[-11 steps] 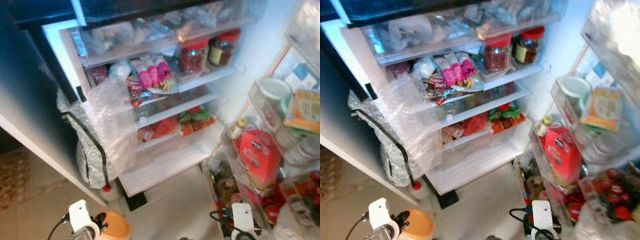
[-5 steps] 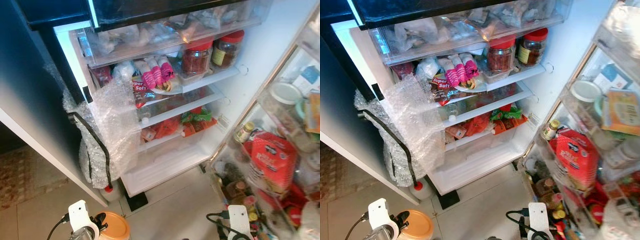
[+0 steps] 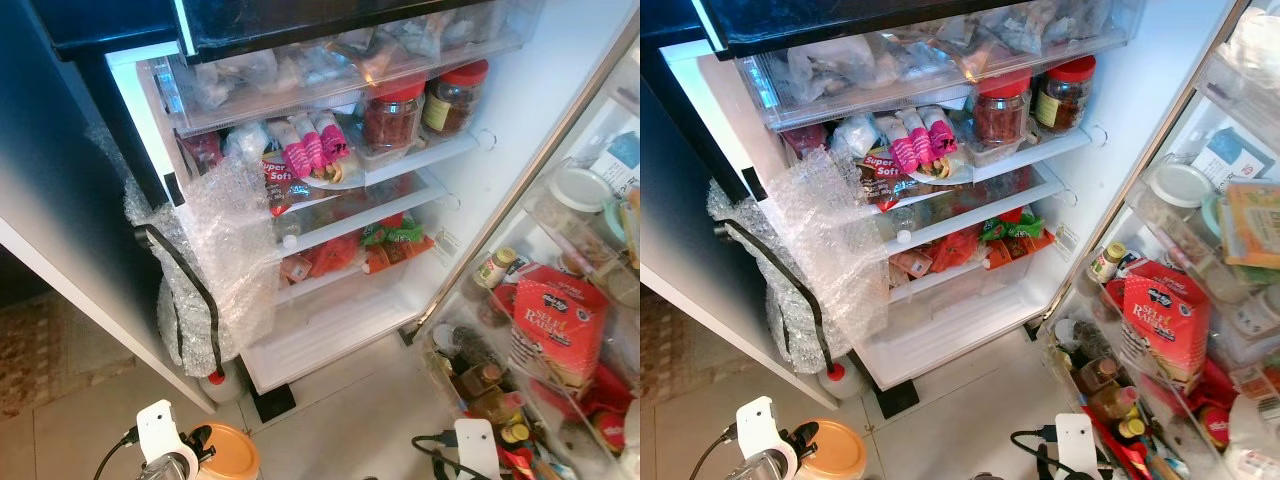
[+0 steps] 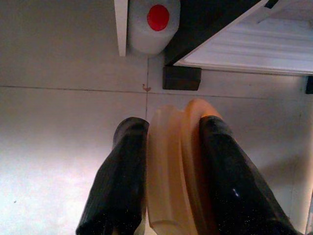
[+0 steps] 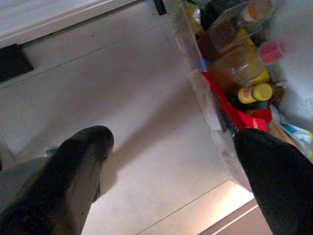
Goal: Restocking fridge
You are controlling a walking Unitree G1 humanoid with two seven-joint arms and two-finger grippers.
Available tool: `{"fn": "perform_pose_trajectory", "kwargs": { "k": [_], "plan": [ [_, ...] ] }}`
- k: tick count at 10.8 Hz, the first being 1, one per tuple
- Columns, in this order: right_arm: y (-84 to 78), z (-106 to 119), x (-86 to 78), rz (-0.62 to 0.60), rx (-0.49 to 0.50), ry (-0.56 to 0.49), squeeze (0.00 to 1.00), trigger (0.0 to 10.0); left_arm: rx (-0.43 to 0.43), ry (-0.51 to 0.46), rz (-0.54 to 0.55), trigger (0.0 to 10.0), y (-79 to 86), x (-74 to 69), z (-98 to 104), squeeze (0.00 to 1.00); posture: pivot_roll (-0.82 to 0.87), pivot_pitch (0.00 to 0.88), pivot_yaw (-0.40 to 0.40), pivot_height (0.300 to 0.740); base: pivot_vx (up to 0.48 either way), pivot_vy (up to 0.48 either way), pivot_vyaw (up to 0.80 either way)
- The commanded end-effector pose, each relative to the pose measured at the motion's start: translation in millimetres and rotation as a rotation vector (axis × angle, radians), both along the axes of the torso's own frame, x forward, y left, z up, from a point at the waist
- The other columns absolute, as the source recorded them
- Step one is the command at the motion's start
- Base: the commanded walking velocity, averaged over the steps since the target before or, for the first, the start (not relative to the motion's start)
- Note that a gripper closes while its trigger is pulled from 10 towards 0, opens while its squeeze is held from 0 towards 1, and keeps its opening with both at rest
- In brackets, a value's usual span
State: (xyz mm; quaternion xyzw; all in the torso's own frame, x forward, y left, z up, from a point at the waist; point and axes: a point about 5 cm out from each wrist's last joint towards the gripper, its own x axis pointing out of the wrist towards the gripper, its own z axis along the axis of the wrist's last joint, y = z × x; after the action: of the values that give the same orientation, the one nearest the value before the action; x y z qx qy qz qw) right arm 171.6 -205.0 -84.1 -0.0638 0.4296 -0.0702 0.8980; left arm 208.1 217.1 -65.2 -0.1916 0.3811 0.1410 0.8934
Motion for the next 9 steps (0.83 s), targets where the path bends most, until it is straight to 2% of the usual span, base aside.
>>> {"fn": "perform_pose_trajectory", "kwargs": {
  "k": [1, 5, 9],
  "plan": [
    [2.6, -5.5, -10.3, 0.0, 0.012, 0.044, 0.0, 10.0, -0.014, 0.088, -0.012, 10.0, -3.2, -20.3, -12.4, 0.0, -0.13, 0.163, -0.034, 0.74, 0.0, -0.259, 0.0],
    [11.7, -9.8, -16.9, 0.013, 0.036, 0.073, 0.0, 10.0, -0.012, 0.088, -0.012, 10.0, -2.4, -20.5, -12.3, 0.0, -0.14, 0.165, -0.03, 0.74, 0.0, -0.258, 0.0],
    [12.7, -10.7, -18.5, 0.02, 0.045, 0.081, 0.0, 10.0, -0.014, 0.086, -0.009, 10.0, -3.2, -20.2, -12.3, 0.0, -0.13, 0.161, -0.034, 0.74, 0.0, -0.258, 0.0]
  ]
}}
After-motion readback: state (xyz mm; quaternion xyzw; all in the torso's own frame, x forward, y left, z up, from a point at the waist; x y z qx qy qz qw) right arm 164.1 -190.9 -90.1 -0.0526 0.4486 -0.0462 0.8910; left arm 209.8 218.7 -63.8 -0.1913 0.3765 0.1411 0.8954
